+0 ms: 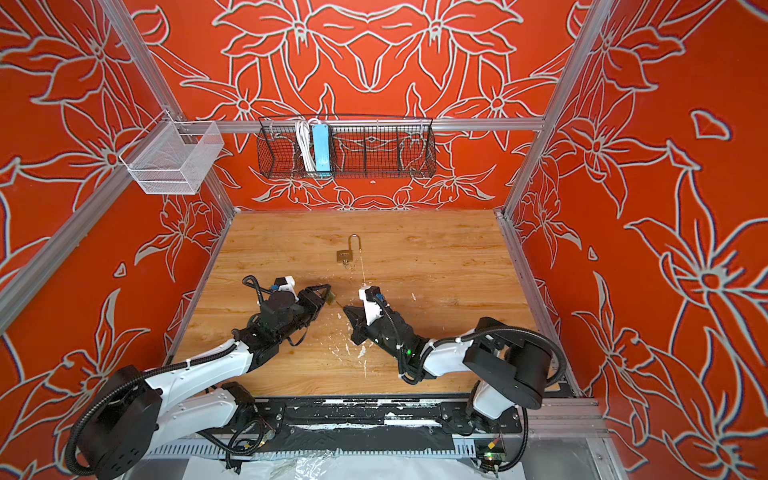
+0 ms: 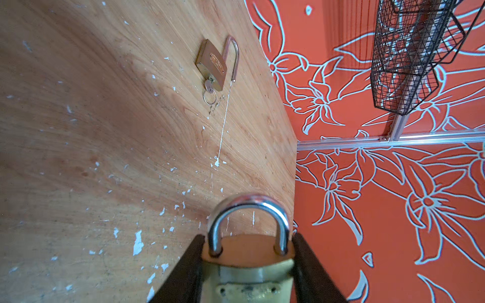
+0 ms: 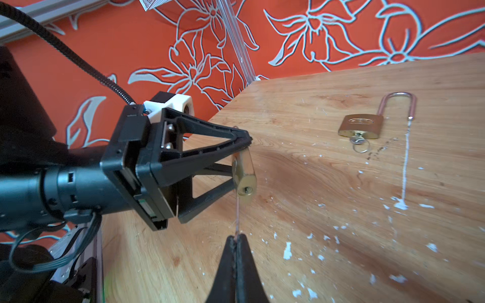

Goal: Unlock with the key

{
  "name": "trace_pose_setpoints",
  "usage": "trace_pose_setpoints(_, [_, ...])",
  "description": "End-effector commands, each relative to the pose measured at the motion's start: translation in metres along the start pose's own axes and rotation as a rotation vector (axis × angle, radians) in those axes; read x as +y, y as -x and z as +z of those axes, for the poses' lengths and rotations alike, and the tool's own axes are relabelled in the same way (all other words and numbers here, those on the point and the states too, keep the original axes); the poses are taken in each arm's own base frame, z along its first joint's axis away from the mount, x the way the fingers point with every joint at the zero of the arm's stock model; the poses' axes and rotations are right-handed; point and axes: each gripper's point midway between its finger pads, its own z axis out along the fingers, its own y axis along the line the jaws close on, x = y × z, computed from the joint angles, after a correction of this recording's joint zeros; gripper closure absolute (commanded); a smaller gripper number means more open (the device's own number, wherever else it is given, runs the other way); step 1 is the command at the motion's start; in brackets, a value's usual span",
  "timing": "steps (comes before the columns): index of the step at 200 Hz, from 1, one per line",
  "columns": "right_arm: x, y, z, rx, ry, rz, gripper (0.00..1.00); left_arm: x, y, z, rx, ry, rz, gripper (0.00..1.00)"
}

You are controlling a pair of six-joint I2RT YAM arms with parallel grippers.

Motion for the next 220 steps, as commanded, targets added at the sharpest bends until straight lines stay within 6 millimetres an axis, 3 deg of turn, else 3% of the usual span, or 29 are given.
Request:
trace_pose_setpoints(1, [0.007,0.012,0.007,-0.073,0.022,0.044,1.00,-0.035,0.011,-0.005,-0.028,-0.113,-0.015,1.00])
trace_pose_setpoints(220, [0.003,0.013,0.020,-0.116,0.023,0.106,1.00,-0.039,0.006,-0.001,0.022,-0.144,-0.027,1.00])
